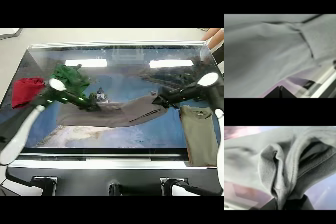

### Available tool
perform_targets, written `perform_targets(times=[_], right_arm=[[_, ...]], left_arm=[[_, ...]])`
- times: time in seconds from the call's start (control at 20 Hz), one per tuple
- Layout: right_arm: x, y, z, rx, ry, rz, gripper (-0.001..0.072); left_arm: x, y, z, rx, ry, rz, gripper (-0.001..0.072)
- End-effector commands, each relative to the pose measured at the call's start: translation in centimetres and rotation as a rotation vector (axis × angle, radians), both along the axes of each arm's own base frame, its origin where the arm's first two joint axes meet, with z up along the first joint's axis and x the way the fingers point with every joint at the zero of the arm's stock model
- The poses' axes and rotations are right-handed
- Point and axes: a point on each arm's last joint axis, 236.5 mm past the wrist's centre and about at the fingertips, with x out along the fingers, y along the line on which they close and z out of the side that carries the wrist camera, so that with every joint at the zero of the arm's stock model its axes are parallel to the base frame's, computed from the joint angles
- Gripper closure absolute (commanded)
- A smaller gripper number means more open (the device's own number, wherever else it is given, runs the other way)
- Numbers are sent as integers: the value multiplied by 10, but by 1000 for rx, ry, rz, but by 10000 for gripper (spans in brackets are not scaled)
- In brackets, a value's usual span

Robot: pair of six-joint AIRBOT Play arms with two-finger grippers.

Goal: Fold the shirts.

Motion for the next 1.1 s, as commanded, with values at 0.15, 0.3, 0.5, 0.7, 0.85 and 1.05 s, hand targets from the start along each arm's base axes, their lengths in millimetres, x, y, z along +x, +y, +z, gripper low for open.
perform_targets(times=[0.15,0.3,0.5,0.7,0.85,1.05], right_arm=[[-54,20,97,33,-149,27,667],[-67,21,122,28,-213,7,667],[-70,21,126,29,-216,-3,667],[-50,50,116,123,-187,33,668],[-33,119,101,212,-187,124,668],[-16,231,68,407,-146,186,666]], left_arm=[[-55,-156,-40,-264,250,45,672],[-88,-192,-43,-313,337,28,672],[-75,-207,-20,-422,254,41,674],[-8,-129,28,-343,-5,65,675],[51,-23,97,-260,-240,183,674],[76,107,208,-247,-495,397,674]])
